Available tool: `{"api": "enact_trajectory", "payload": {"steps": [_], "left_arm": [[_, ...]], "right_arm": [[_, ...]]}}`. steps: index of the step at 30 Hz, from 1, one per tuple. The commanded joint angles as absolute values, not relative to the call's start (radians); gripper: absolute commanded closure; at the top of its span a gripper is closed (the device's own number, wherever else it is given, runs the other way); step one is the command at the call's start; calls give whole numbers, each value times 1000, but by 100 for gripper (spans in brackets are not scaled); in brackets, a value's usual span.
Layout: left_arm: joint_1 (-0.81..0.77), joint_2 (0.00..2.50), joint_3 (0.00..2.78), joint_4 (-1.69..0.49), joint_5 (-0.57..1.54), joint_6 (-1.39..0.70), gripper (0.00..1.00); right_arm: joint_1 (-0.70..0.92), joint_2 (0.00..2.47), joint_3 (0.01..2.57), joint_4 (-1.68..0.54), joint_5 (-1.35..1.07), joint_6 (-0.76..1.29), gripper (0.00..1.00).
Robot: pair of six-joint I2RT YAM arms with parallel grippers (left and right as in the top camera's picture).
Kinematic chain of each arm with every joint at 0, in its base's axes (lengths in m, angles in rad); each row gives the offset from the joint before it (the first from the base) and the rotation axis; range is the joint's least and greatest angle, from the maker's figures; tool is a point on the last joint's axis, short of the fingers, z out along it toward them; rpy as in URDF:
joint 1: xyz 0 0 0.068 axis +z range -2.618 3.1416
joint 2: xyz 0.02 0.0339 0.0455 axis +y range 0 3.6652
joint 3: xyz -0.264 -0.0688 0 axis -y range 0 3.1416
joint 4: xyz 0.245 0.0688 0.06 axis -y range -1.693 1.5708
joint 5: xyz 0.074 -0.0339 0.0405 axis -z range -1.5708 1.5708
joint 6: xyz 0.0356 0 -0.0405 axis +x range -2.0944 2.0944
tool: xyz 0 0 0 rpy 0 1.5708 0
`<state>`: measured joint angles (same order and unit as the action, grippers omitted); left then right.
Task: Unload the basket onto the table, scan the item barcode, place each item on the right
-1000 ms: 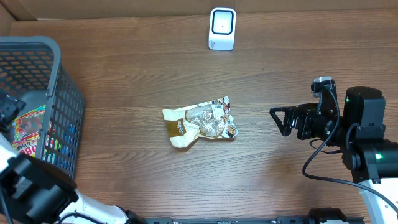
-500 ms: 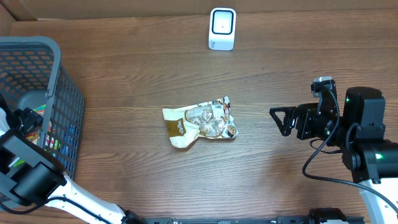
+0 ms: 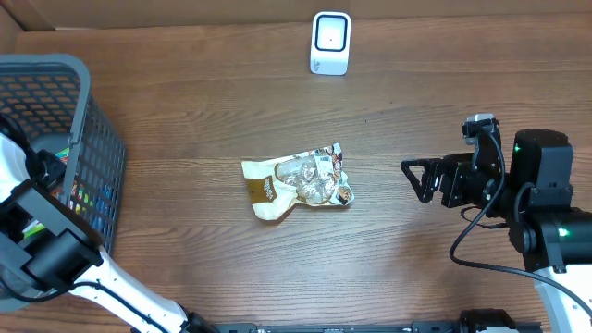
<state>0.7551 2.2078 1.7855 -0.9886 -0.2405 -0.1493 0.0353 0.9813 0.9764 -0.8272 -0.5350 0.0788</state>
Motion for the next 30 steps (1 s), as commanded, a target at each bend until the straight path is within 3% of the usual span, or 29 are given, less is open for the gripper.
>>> {"api": "enact_trajectory", "payload": {"steps": [1, 3, 5, 6, 7, 9, 18, 19, 21, 23, 25, 30], "left_arm": [[725, 2363, 1735, -1025, -178, -134, 23], [716, 2386, 1736, -1045, -152, -134, 26], [706, 2400, 1735, -1066, -123, -134, 39], [702, 2400, 1736, -1075, -111, -130, 51], [699, 2400, 1736, -1082, -99, -123, 71], [693, 2393, 1739, -1097, -77, -118, 96], [693, 2363, 1982, -1309, 70, -118, 96], [693, 2356, 2027, -1338, 89, -108, 94], [692, 2352, 2110, -1397, 131, -80, 50], [686, 2352, 2183, -1447, 144, -66, 26], [682, 2352, 2220, -1470, 129, -66, 18], [678, 2352, 2198, -1457, 103, -66, 15]], "right_arm": [[38, 979, 999, -822, -533, 82, 0], [38, 979, 999, -822, -533, 82, 0], [38, 979, 999, -821, -533, 82, 0], [38, 979, 999, -821, -533, 82, 0], [38, 979, 999, -821, -533, 82, 0], [38, 979, 999, -821, -533, 82, 0], [38, 979, 999, -821, -533, 82, 0], [38, 979, 999, -821, -533, 82, 0], [38, 979, 999, -821, -533, 82, 0], [38, 979, 999, -821, -533, 82, 0], [38, 979, 999, -821, -533, 82, 0], [38, 979, 999, -821, -533, 82, 0]]}}
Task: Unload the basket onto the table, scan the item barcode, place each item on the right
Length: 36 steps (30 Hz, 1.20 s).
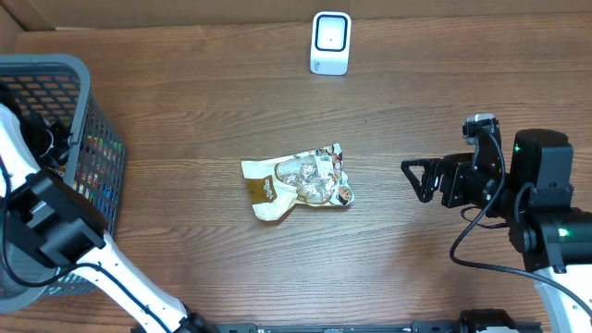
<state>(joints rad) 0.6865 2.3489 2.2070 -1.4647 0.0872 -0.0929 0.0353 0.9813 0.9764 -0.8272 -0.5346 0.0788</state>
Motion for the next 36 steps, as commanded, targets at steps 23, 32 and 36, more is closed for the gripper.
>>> {"api": "enact_trajectory", "payload": {"steps": [23, 32, 36], "left_arm": [[671, 2353, 1839, -1156, 25, -128, 96], [671, 2342, 2009, -1324, 46, -146, 95], [671, 2310, 2195, -1446, 53, -153, 96]], "right_arm": [[38, 979, 999, -820, -533, 82, 0], [38, 979, 999, -820, -534, 87, 0], [38, 979, 999, -821, -534, 90, 0]]}}
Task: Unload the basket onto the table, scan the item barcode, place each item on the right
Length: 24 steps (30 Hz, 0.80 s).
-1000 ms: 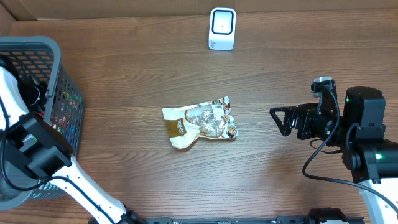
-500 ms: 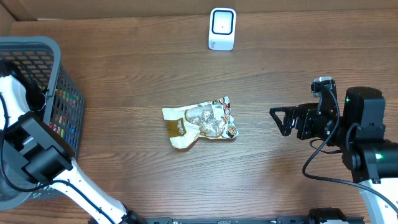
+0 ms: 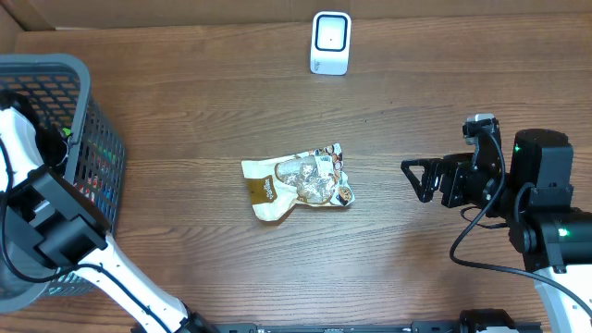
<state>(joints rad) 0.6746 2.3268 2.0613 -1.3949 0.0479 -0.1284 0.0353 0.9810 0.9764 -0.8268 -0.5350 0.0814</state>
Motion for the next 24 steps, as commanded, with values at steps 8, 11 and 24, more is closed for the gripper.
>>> {"api": "enact_trajectory", "payload": {"steps": [8, 11, 24], "left_arm": [[673, 2138, 2393, -1544, 52, -165, 95], [674, 2063, 2393, -1541, 51, -165, 96], [675, 2069, 2288, -1514, 26, -208, 29]], "right_arm": [[38, 979, 999, -818, -542, 97, 0], [38, 979, 999, -817, -545, 104, 0], [38, 979, 999, -818, -544, 104, 0]]}}
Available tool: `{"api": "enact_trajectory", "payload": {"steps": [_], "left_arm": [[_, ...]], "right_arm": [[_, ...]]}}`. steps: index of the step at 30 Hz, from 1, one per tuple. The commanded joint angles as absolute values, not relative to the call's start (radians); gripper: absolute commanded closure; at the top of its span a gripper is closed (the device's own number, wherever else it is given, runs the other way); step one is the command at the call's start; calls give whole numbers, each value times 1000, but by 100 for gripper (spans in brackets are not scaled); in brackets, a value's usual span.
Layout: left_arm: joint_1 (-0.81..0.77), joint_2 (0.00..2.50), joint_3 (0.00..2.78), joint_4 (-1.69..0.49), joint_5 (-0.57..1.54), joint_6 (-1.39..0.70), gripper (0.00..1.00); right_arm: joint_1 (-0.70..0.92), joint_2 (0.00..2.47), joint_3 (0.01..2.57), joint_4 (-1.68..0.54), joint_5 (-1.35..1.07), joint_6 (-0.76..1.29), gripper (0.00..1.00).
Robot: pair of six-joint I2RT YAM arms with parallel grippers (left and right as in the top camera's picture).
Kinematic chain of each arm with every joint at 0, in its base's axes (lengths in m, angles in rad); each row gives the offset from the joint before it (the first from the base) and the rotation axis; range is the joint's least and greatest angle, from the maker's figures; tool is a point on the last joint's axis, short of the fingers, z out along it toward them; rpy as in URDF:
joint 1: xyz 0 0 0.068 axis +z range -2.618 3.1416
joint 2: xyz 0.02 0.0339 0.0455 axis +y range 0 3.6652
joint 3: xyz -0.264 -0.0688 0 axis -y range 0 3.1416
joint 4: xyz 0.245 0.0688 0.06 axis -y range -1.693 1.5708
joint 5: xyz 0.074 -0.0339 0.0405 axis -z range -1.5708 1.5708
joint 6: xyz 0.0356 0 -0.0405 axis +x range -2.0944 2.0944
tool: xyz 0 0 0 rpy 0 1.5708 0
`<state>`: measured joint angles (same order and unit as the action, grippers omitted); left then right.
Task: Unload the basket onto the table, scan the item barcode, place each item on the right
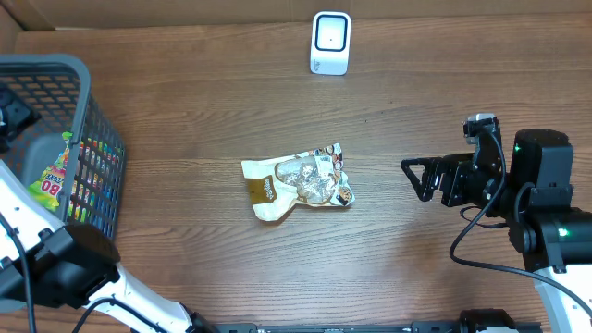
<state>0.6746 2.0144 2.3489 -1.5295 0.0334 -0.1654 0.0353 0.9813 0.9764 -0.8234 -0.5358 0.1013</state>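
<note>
A white barcode scanner (pixel 330 43) stands at the back edge of the table. A crumpled gold and white snack bag (pixel 298 182) lies mid-table. Inside the grey basket (pixel 55 63) a colourful packet (pixel 51 174) printed "80" shows, tilted against the basket's right wall. My left arm reaches into the basket; its dark gripper (pixel 13 117) sits at the far left edge, up and left of the packet, and its jaws are not readable. My right gripper (pixel 418 180) hovers open to the right of the snack bag with nothing in it.
More colourful items (pixel 92 185) show through the basket's mesh wall. The basket fills the table's left side. A cardboard wall runs along the back behind the scanner.
My left arm has shifted toward the left edge inside the basket, and the colourful "80" packet is now in plain sight where the arm covered it. The right arm and snack bag have not moved.
My left arm was low in the basket at first. Then its gripper was higher against the basket's right wall, with a bit of green showing beside it. Now the arm is further left and a colourful packet is exposed. The right gripper stayed open throughout.
</note>
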Motion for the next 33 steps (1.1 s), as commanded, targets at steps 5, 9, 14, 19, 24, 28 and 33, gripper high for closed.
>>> {"api": "enact_trajectory", "payload": {"steps": [5, 9, 14, 19, 24, 28, 33], "left_arm": [[675, 2101, 2142, -1408, 19, -236, 24], [675, 2105, 1985, -1266, -4, -320, 24], [673, 2106, 1796, -1044, -7, -350, 22], [672, 2106, 1636, -846, -9, -353, 19], [672, 2106, 1485, -669, -8, -352, 16], [672, 2106, 1430, -627, -8, -351, 36], [674, 2104, 1423, -680, -8, -321, 96]], "right_arm": [[38, 979, 999, -818, -544, 104, 0], [38, 979, 999, -819, -545, 104, 0], [38, 979, 999, -826, -544, 103, 1], [38, 979, 999, -826, -540, 103, 1], [38, 979, 999, -829, -541, 104, 1], [38, 979, 999, -831, -541, 104, 1], [38, 979, 999, -837, -541, 104, 1]]}}
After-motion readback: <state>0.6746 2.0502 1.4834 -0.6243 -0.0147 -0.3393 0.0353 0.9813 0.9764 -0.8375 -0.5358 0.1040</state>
